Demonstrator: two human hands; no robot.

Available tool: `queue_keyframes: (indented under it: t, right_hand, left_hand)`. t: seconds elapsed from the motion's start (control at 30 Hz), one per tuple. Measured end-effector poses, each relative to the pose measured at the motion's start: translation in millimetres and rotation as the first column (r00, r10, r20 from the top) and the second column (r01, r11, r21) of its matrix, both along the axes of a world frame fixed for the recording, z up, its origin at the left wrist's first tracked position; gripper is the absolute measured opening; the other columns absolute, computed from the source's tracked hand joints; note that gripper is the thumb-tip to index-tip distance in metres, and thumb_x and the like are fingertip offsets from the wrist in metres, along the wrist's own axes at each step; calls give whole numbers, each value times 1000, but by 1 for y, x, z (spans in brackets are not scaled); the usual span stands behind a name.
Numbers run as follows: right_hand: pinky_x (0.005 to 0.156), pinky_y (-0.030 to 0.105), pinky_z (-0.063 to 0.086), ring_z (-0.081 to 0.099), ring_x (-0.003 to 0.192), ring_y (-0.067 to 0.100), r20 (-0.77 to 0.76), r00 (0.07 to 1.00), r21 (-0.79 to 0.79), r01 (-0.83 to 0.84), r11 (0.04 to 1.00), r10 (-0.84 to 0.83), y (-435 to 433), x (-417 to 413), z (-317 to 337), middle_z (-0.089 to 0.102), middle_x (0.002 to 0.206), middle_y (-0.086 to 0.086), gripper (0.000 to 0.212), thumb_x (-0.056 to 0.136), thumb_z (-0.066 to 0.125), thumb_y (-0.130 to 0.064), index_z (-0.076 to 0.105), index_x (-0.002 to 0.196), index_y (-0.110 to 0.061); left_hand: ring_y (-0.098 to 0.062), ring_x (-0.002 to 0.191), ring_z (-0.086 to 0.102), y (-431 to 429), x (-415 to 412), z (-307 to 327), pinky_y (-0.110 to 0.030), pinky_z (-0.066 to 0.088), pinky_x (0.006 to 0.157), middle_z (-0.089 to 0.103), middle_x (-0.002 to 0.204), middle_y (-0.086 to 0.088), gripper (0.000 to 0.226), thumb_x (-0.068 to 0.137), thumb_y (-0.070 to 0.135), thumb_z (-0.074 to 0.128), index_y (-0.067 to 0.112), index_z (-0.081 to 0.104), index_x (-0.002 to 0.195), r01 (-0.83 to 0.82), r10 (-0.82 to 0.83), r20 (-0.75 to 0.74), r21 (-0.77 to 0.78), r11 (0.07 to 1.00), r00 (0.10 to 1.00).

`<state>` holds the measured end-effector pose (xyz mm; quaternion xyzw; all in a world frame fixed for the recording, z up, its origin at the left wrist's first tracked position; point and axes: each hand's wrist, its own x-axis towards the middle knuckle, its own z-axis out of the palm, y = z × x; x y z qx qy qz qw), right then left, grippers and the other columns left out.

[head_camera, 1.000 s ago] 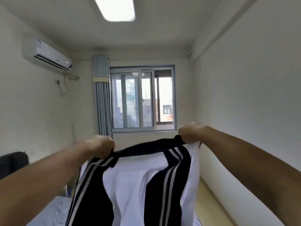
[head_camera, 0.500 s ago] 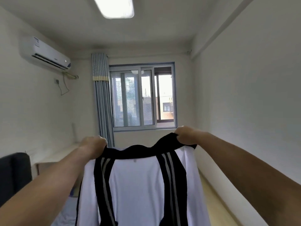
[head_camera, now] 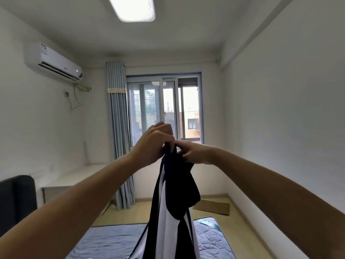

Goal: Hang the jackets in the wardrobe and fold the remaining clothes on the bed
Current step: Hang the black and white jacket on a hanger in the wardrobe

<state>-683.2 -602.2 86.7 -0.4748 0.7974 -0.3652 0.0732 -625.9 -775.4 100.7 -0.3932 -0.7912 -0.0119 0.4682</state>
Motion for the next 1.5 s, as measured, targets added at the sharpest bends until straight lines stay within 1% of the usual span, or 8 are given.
queue_keyframes:
  t: [0.23, 0.4, 0.5, 0.83, 1.1, 1.3, 1.4, 1.5]
  right_hand:
    - [61, 22, 44, 58, 75, 20, -316, 849, -44, 432, 901, -423, -14, -18, -6, 60, 75, 4, 16, 89, 56, -11, 69, 93, -3]
    - [56, 24, 41, 56, 69, 16, -401, 736, -65, 572, 818, -546, -23, -23, -4, 59, 70, -1, 14, 84, 56, -24, 60, 72, -19]
    - [60, 24, 38, 56, 76, 18, -452, 675, -77, 622, 780, -583, -26, -25, 1, 56, 76, -2, 15, 82, 55, -27, 63, 74, -17]
    - [64, 24, 49, 61, 69, 17, 17, 919, -111, 393, 913, -394, -6, -20, 19, 63, 76, 5, 9, 81, 63, -12, 66, 87, -6]
    - [70, 28, 59, 70, 77, 20, 264, 903, -136, 383, 914, -340, 15, -23, 27, 72, 86, 9, 18, 83, 70, -19, 66, 94, -6]
    - [54, 23, 43, 56, 66, 16, -210, 709, -61, 678, 733, -673, 61, -40, 39, 59, 75, 4, 24, 83, 68, -25, 67, 94, -4]
    - [66, 28, 48, 60, 76, 21, -306, 632, -109, 720, 685, -712, 62, -42, 39, 62, 80, 6, 21, 82, 66, -27, 66, 89, -7]
    - [64, 28, 46, 61, 77, 24, -355, 555, -179, 750, 637, -753, 65, -42, 39, 61, 78, 5, 17, 84, 62, -25, 63, 84, -9]
  left_hand:
    - [-16, 88, 56, -16, 2, -9, -34, 49, 79, 52, 92, 6, 30, 82, -1, 56, 25, 60, 68, -267, 198, 353, 160, 950, 914]
    - [-10, 76, 57, -9, 6, -24, -30, 47, 66, 57, 89, 6, 54, 74, 76, 38, 27, 60, 79, -647, 540, 598, -45, 761, 593]
    - [-17, 89, 56, -6, 1, -34, -32, 50, 78, 56, 100, 0, 41, 84, 53, 53, 20, 60, 106, -724, 736, 577, -328, 606, 355]
    - [-18, 89, 52, -22, -9, -19, -30, 38, 76, 54, 108, -1, 18, 91, 20, 49, 21, 66, 98, -926, 919, 112, 74, 371, 378]
    - [-25, 60, 66, 3, -13, -5, -25, 47, 46, 71, 74, -15, 27, 84, -3, 37, 3, 64, 86, -753, 228, 806, 353, 555, 546]
    - [-24, 56, 49, -29, -14, 3, -29, 42, 50, 53, 62, -13, 27, 92, 2, 33, 5, 50, 71, -720, -214, 745, 666, 197, 631]
    - [-28, 83, 56, -29, -20, -2, -32, 40, 75, 55, 94, -15, 41, 96, 38, 37, 3, 57, 91, -725, -80, 758, 645, 242, 647]
    - [-16, 61, 53, -27, -15, -12, -23, 38, 55, 55, 67, -1, 45, 77, 56, 66, 13, 56, 69, -666, 106, 738, 526, 528, 667]
